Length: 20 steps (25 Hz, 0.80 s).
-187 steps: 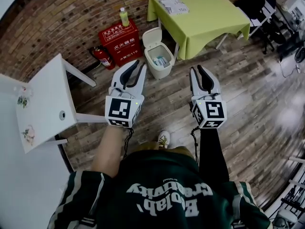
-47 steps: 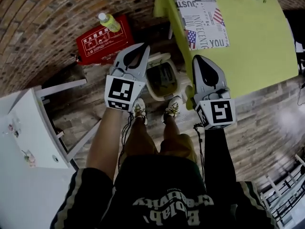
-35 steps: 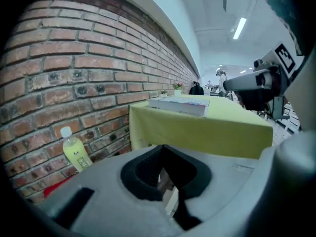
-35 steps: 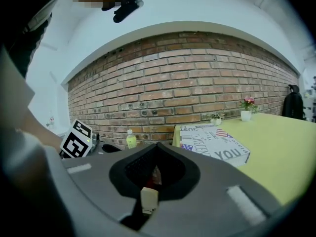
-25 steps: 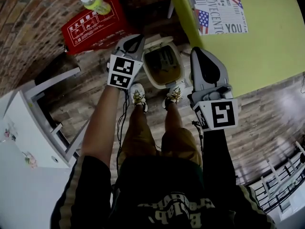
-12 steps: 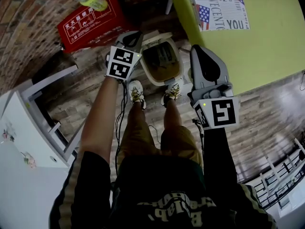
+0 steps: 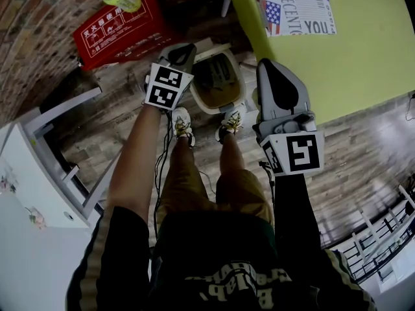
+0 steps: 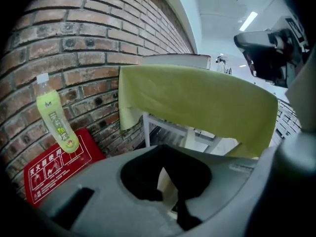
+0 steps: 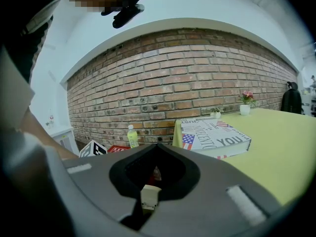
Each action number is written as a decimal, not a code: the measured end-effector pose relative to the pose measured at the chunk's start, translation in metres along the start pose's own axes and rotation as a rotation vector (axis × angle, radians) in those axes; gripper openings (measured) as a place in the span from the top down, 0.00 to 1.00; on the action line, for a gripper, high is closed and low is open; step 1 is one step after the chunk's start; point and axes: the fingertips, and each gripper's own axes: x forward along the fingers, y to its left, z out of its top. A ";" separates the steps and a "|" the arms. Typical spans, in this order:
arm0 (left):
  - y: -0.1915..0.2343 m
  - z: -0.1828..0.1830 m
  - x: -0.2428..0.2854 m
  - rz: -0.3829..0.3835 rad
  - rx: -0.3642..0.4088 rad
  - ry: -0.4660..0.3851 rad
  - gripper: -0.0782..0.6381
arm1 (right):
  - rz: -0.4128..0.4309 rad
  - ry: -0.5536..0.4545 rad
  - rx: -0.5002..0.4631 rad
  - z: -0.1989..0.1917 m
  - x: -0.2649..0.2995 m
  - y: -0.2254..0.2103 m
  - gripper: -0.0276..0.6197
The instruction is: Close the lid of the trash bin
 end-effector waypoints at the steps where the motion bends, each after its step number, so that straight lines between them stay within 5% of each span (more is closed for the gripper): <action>1: -0.002 -0.001 0.001 -0.002 0.008 0.005 0.88 | -0.001 0.000 0.001 -0.001 -0.001 0.000 0.94; 5: -0.016 -0.009 0.002 -0.017 0.050 0.034 0.88 | -0.001 0.003 0.003 -0.004 -0.005 0.001 0.94; 20: -0.058 -0.032 0.000 -0.070 0.019 0.045 0.88 | -0.016 0.003 0.023 -0.021 -0.022 0.002 0.94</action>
